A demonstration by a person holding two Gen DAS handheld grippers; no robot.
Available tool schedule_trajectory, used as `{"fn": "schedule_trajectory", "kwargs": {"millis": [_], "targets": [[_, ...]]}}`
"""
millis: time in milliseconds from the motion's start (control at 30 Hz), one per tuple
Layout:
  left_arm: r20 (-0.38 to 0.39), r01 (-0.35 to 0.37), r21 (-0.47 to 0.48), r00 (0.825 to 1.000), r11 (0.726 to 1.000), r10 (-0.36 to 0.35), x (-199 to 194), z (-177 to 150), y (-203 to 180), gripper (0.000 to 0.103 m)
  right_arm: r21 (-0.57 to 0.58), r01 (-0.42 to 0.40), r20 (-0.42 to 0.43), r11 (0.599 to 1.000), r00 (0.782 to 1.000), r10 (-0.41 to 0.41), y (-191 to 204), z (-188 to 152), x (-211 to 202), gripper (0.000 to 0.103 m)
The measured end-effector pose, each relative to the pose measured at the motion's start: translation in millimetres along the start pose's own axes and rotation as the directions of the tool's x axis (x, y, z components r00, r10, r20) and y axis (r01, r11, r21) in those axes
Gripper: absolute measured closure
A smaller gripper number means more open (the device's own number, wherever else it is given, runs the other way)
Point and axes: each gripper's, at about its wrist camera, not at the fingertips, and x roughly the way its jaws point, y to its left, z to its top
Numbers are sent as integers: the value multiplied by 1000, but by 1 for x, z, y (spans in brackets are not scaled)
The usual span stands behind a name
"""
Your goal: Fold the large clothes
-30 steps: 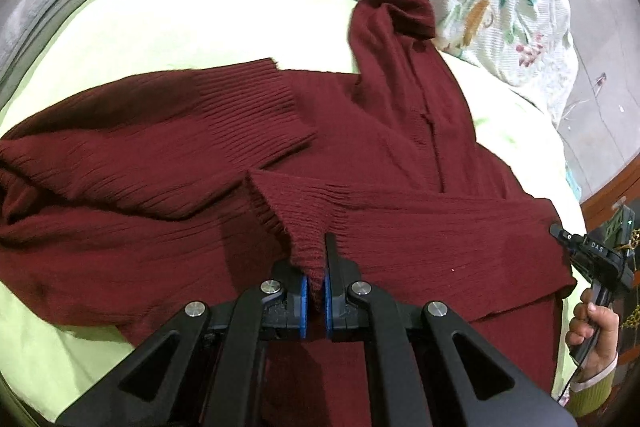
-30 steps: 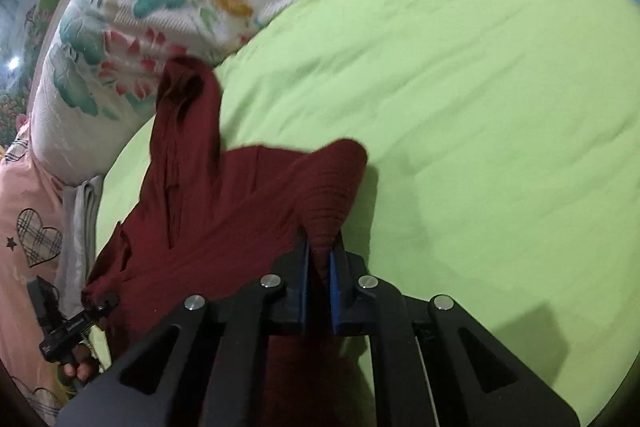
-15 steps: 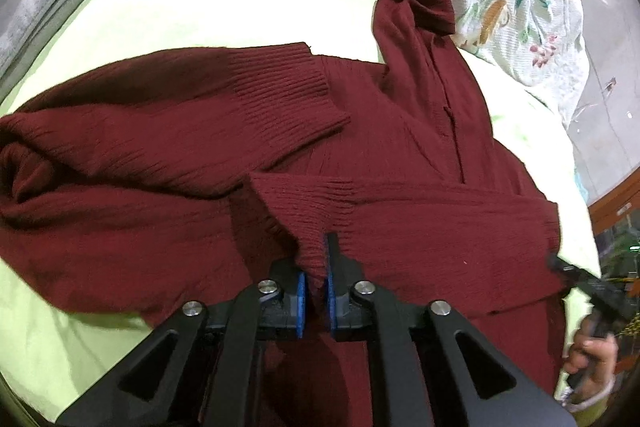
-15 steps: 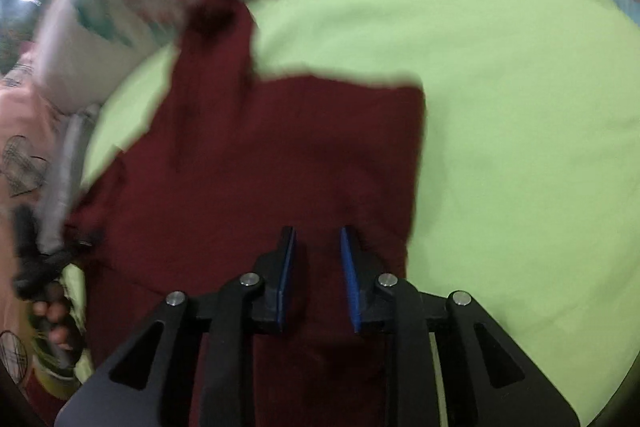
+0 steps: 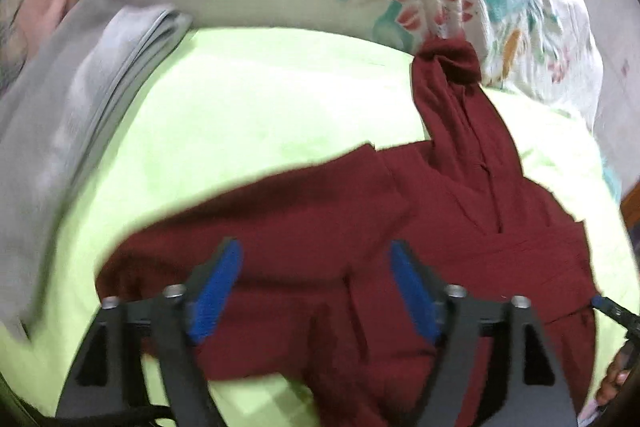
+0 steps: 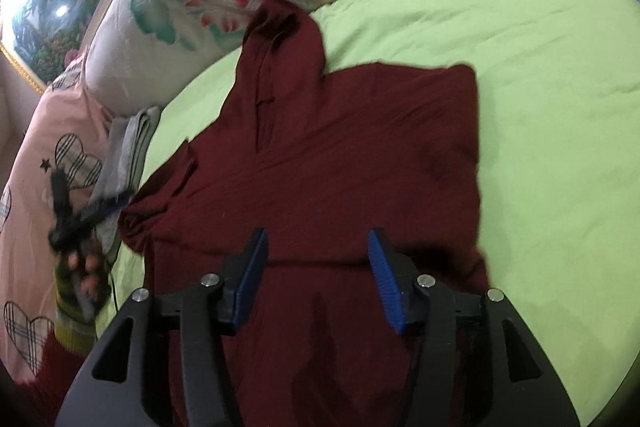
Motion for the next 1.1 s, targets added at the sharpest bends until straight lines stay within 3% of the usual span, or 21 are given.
{"fn": "schedule_trajectory", "kwargs": {"millis": [167, 267, 300, 333, 400, 533, 667, 767, 933, 1100], "targets": [[-121, -84, 166, 987, 983, 104, 51, 42, 7, 22, -3, 11, -42, 1000, 999, -11, 3, -10, 8, 50], [-225, -73, 202, 967, 977, 119, 86, 49, 18, 23, 10, 5, -52, 1000, 999, -4, 5, -13, 11, 50], [-246, -69, 207, 962, 976, 120, 93, 48, 21, 37, 11, 4, -56, 1000, 998, -3, 4, -14, 10, 50], [-264, -61, 214, 957, 975, 118, 98, 46, 22, 61, 11, 5, -57, 1000, 998, -4, 4, -16, 10, 50], [-287, -4, 219, 956, 976, 69, 100, 42, 21, 93, 11, 10, -62, 1000, 998, -10, 4, -17, 13, 50], [-192, -16, 256, 979, 967, 67, 74, 34, 10, 100, 24, 20, -75, 1000, 997, -18, 3, -20, 20, 50], [-97, 1, 149, 995, 989, 13, 38, 33, 17, 101, 13, -9, -72, 1000, 997, 10, 13, -22, 19, 50], [-32, 64, 29, 997, 997, -63, 9, 35, 15, 101, 5, -25, -60, 1000, 998, 25, 19, -23, 14, 50], [97, 187, -17, 978, 982, -184, -23, 31, -44, 101, 32, -34, 1, 999, 999, 34, 18, -22, -2, 50], [165, 323, 18, 932, 946, -322, -36, 14, -126, 101, 59, -40, 50, 997, 998, 37, 14, -22, -10, 50]]}}
